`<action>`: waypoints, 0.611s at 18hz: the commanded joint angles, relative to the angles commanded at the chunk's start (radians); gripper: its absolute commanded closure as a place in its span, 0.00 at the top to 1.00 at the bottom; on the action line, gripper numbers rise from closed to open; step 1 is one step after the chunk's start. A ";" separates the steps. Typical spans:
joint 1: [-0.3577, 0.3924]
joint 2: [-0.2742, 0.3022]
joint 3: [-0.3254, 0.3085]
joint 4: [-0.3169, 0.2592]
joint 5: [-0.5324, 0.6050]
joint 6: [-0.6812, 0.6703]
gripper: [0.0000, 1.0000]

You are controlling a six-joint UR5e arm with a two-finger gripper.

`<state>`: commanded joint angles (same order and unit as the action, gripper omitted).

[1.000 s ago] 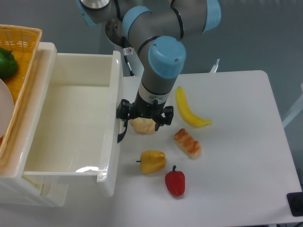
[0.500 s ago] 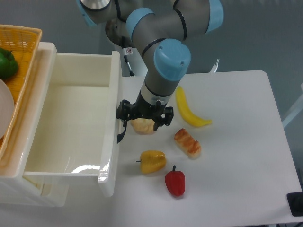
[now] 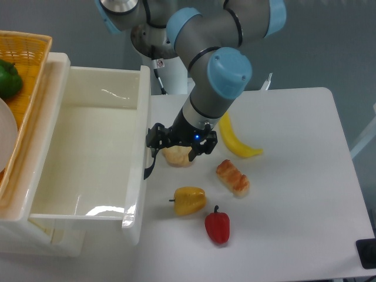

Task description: Slide the top white drawer open

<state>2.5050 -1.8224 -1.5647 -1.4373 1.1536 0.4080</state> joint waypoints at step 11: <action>0.020 0.000 0.014 0.069 0.136 0.124 1.00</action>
<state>2.5249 -1.8224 -1.5509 -1.3683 1.2900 0.5319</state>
